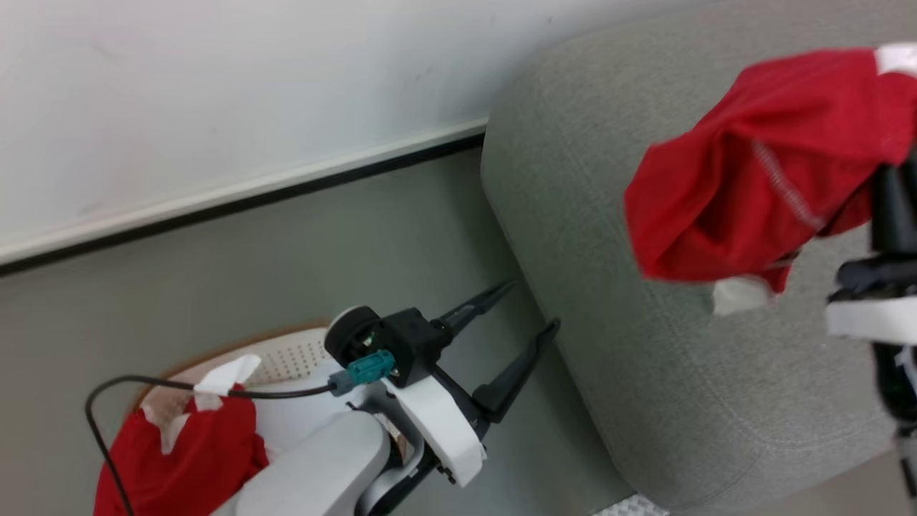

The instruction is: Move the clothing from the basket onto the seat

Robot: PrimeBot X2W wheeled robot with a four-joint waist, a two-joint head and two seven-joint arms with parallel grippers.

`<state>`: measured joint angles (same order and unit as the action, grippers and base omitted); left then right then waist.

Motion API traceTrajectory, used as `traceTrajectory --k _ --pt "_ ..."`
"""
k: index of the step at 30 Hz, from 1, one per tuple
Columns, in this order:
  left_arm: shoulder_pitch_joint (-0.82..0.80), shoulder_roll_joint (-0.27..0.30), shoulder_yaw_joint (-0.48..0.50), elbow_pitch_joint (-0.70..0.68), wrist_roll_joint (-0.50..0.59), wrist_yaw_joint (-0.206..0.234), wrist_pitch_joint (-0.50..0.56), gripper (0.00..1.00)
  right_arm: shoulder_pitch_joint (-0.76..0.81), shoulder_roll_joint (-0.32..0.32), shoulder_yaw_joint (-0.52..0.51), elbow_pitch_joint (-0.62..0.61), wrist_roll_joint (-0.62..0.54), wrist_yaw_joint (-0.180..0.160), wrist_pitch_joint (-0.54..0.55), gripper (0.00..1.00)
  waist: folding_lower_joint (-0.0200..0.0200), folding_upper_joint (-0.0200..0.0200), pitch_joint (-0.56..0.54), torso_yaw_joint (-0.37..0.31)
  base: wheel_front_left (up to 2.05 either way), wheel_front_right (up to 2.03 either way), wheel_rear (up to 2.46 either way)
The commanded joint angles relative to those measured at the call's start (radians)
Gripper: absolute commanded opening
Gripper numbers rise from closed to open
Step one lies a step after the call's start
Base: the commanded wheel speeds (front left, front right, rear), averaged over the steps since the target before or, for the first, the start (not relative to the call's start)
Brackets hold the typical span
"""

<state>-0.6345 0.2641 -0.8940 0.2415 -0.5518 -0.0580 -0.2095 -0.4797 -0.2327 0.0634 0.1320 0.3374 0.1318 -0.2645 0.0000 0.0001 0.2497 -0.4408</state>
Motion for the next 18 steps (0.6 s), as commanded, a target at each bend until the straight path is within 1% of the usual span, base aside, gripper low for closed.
traceTrajectory --k 1,3,6,10,14,18 --pt "-0.017 0.016 0.003 -0.014 0.019 0.001 0.012 1.00 -0.044 -0.021 -0.024 0.008 0.015 -0.002 0.000 0.00 0.0000 -0.0001 0.067 0.040 0.00 0.00 0.00" --pt "-0.030 0.030 0.006 -0.027 0.023 0.003 0.027 1.00 -0.088 -0.042 -0.043 0.015 0.026 -0.002 0.000 0.00 0.0000 -0.0001 0.106 0.056 0.00 0.00 0.00" --pt "-0.051 0.052 0.014 -0.052 0.025 0.007 0.045 1.00 -0.157 -0.056 -0.079 0.022 0.060 -0.002 0.000 0.00 0.0000 -0.0001 0.168 0.080 0.00 0.00 0.00" --pt "-0.081 0.076 0.028 -0.091 0.035 0.022 0.066 1.00 -0.247 -0.082 -0.132 0.029 0.080 -0.002 0.001 0.00 0.0000 -0.0001 0.256 0.108 0.00 0.00 0.00" --pt "-0.108 0.097 0.035 -0.125 0.049 0.030 0.082 1.00 -0.327 -0.126 -0.216 0.060 0.062 -0.002 0.001 0.00 0.0000 -0.0001 0.331 0.140 0.00 0.00 0.00" --pt "-0.128 0.112 0.043 -0.147 0.058 0.033 0.087 1.00 -0.386 -0.177 -0.295 0.115 0.036 -0.002 0.001 0.00 0.0000 -0.0001 0.381 0.168 0.00 0.00 0.00"
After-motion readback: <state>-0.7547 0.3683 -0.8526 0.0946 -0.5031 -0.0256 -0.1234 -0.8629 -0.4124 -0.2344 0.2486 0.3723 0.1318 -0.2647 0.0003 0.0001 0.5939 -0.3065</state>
